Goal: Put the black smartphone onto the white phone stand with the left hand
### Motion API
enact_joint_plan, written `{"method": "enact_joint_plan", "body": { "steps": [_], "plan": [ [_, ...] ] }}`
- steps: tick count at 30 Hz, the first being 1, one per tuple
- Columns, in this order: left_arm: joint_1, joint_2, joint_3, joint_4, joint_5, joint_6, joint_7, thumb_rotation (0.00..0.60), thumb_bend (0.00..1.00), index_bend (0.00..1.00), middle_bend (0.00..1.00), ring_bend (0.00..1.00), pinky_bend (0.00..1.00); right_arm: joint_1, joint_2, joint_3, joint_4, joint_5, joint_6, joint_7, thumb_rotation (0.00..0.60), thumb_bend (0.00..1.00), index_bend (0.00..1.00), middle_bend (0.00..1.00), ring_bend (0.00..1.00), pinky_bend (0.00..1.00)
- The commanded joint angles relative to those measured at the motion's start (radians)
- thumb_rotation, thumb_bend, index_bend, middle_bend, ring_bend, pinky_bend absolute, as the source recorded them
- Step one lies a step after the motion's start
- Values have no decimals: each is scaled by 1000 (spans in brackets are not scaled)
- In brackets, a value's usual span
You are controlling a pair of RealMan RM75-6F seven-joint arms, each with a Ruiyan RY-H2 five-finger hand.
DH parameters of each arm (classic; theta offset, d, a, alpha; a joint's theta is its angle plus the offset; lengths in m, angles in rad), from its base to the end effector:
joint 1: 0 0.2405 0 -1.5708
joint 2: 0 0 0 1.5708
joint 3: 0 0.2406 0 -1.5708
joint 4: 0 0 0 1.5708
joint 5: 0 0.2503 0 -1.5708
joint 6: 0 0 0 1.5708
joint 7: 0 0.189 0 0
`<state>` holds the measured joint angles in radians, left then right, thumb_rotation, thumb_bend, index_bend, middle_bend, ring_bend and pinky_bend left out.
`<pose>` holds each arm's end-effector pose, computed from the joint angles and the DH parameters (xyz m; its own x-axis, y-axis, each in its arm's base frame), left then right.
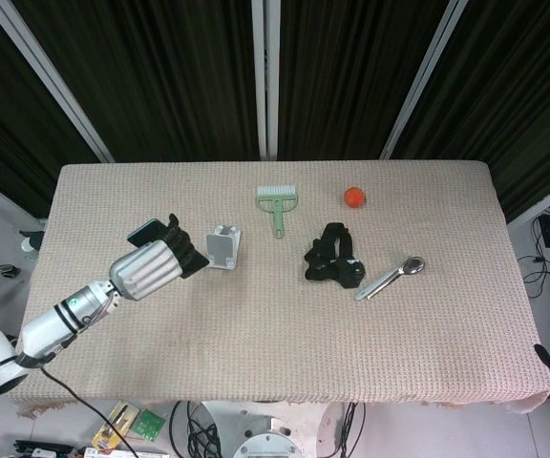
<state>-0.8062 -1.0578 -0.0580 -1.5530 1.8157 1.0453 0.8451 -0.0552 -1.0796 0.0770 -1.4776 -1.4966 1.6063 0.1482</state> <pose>-0.1103 0.3727 0.0494 0.7637 -0.6388 0.0932 -0.2574 -0.4337 -0.8635 -0.3619 -0.1867 0.1720 0.4277 0.0991 0.8985 -0.9019 0.1136 0.4168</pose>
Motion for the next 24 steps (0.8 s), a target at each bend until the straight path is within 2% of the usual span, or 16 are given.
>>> {"method": "enact_joint_plan", "body": {
  "steps": [1,4,10,14,24],
  "plan": [
    [-55,29,-36,-4,56,-53,114,600,373,561,608,443,272,-2,1,2,-2,-7,11,5,600,84,0,0,0,0],
    [-98,14,-33,27,134,-76,162,600,374,555,603,439,265,-6,-1,3,-2,-15,26,7,600,84,0,0,0,0],
    [-168,-61,14,147,281,-79,124,600,380,540,591,437,251,-18,-12,-1,25,-7,32,37,600,84,0,0,0,0],
    [-200,-104,30,175,311,-111,104,600,400,540,592,437,242,-27,-16,1,46,2,38,60,600,84,0,0,0,0],
    [-281,-189,14,271,321,-163,55,600,409,521,574,417,236,-30,-27,3,93,16,25,96,600,84,0,0,0,0]
  ]
}}
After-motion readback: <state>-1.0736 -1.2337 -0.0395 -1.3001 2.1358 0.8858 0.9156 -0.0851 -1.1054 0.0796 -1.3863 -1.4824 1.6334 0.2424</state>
